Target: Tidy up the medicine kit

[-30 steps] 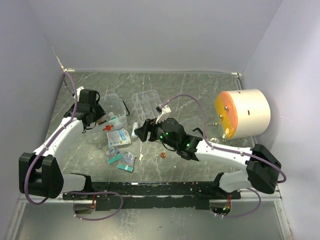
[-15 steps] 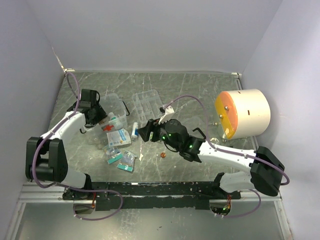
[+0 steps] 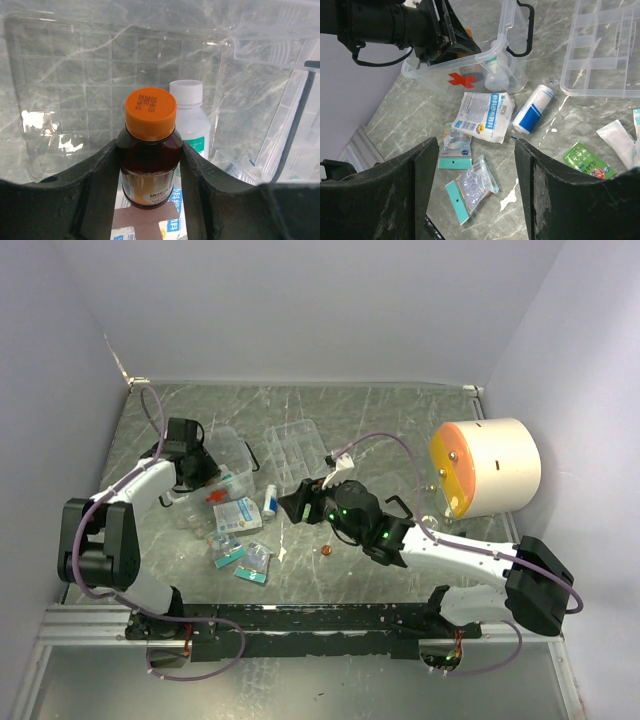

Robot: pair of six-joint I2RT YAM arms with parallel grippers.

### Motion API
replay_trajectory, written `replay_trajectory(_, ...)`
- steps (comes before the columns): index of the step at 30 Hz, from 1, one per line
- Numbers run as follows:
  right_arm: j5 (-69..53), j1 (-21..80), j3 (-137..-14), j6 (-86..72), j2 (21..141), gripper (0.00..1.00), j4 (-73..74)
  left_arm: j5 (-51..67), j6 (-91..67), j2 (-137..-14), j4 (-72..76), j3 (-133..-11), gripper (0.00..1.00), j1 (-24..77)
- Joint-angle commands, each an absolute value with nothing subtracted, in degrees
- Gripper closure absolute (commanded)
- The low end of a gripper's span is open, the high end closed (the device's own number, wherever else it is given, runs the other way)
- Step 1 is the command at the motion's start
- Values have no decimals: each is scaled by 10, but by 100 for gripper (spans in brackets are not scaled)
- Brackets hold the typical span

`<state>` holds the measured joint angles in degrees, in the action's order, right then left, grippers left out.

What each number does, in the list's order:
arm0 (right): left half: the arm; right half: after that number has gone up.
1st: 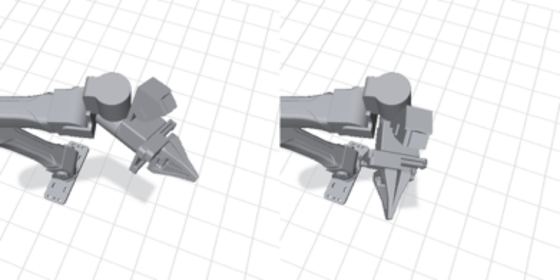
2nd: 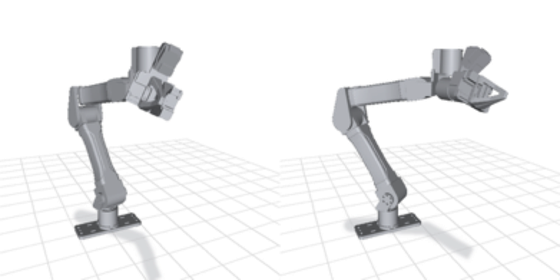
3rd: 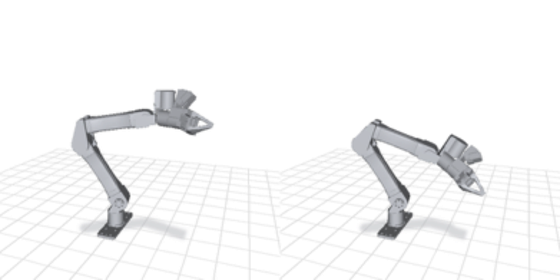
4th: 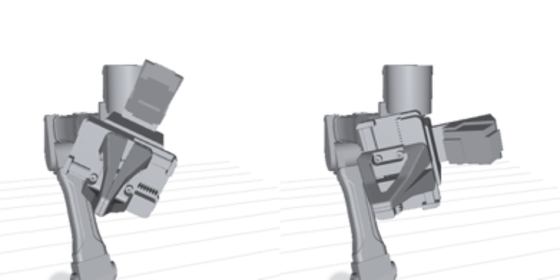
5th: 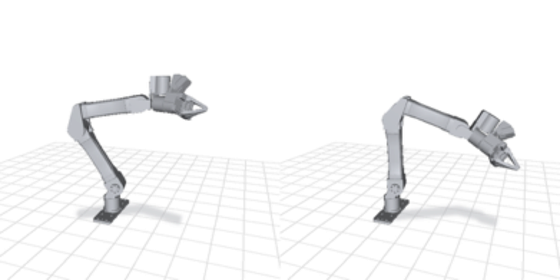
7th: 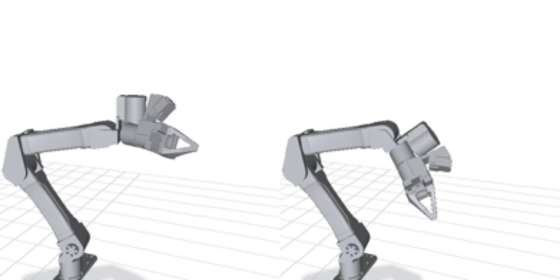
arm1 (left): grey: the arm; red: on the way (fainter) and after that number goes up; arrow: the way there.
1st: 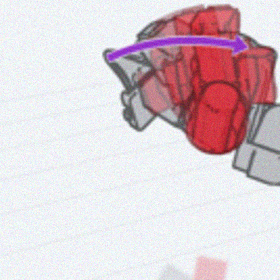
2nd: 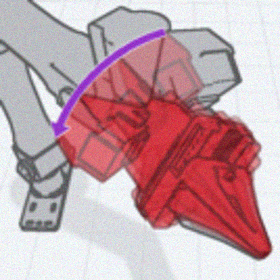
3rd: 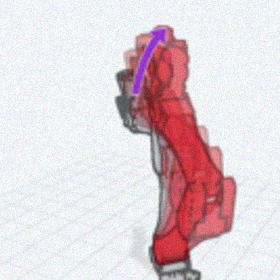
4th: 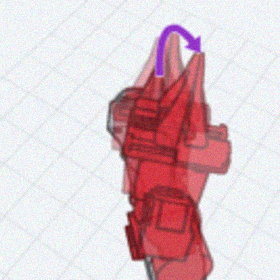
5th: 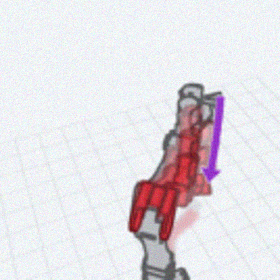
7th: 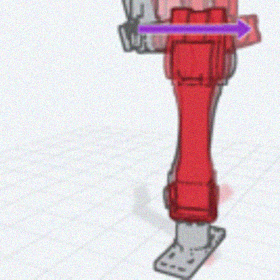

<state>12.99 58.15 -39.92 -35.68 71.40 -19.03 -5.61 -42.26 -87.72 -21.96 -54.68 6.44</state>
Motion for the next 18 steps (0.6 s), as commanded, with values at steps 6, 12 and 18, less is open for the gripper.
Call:
replay_trajectory(6,143,579,-396,-361,706,38,-204,4,-423,-908,-192,-565,44,72)
replay_trajectory(12,143,579,-394,-362,704,38,-202,38,-410,-922,-190,-578,37,79)
replay_trajectory(18,142,579,-390,-363,702,38,-205,50,-403,-930,-198,-579,29,79)
